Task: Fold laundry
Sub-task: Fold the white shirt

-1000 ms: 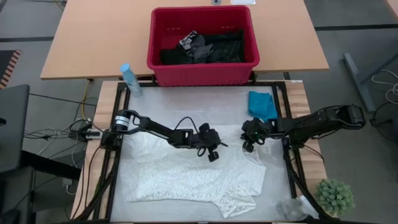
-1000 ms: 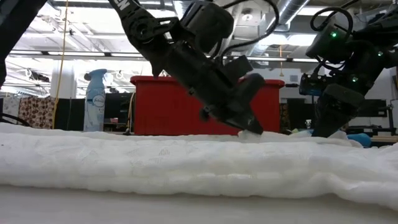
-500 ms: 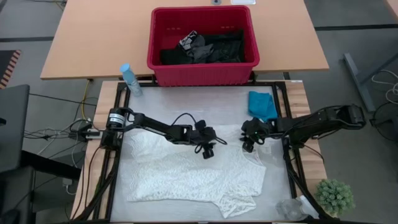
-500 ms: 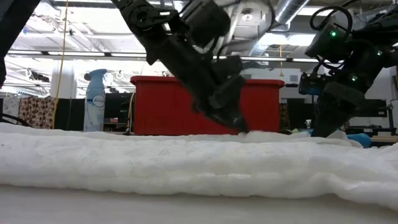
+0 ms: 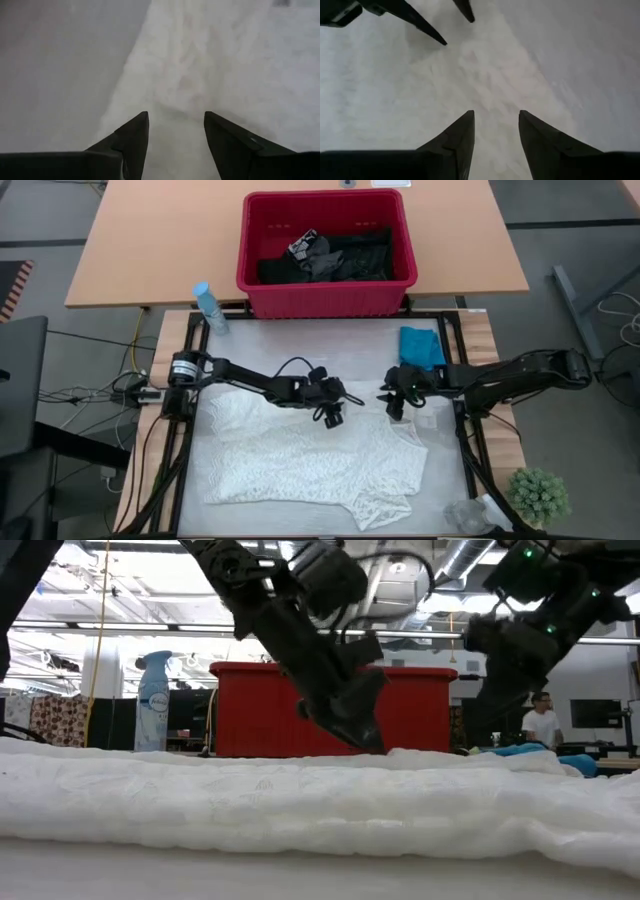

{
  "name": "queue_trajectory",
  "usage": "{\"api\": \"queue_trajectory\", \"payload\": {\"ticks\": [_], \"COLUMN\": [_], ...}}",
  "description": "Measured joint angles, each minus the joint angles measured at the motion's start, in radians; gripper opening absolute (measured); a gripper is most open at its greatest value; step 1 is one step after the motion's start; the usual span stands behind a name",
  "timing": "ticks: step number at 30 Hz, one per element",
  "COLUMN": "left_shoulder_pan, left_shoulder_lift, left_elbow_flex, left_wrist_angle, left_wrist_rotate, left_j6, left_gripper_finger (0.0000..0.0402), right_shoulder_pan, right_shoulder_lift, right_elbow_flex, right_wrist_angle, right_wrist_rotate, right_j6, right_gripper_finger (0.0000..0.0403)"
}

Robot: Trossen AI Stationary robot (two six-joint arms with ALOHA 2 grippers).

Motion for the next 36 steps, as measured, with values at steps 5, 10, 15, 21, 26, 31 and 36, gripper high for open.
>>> {"api": "queue_trajectory", "payload": {"ticks": [5,10,15,21,26,31,36], "left_shoulder_pan": [-0.003,-0.034,-0.106,-0.258,-0.370,-0.477,-0.600], "left_shoulder_lift": [-0.109,-0.286,-0.499,-0.686,-0.753,-0.777,-0.775], "left_elbow_flex": [0.000,0.000,0.000,0.001,0.001,0.001,0.001], "left_wrist_angle": [-0.180,-0.281,-0.383,-0.513,-0.605,-0.726,-0.799], "left_wrist_rotate": [0.001,0.126,0.209,0.096,0.073,0.097,0.088], "left_j6": [0.131,0.222,0.095,-0.025,-0.202,-0.307,-0.379], "left_gripper_finger": [0.0182,0.0182,0.0182,0.0182,0.0182,0.0182,0.0182], "right_shoulder_pan": [0.051,0.183,0.334,0.411,0.419,0.473,0.538], "right_shoulder_lift": [-0.004,-0.003,-0.003,0.067,0.217,0.406,0.571], "right_elbow_flex": [0.023,0.087,0.190,0.408,0.610,0.782,0.894], "right_wrist_angle": [0.000,-0.006,-0.089,-0.353,-0.527,-0.626,-0.643], "right_wrist_rotate": [-0.068,-0.163,-0.140,-0.020,-0.024,-0.025,-0.028], "right_j6": [0.001,0.011,0.035,0.020,0.003,-0.022,0.008], "right_gripper_finger": [0.0176,0.0176,0.0176,0.0175,0.0175,0.0175,0.0175]}}
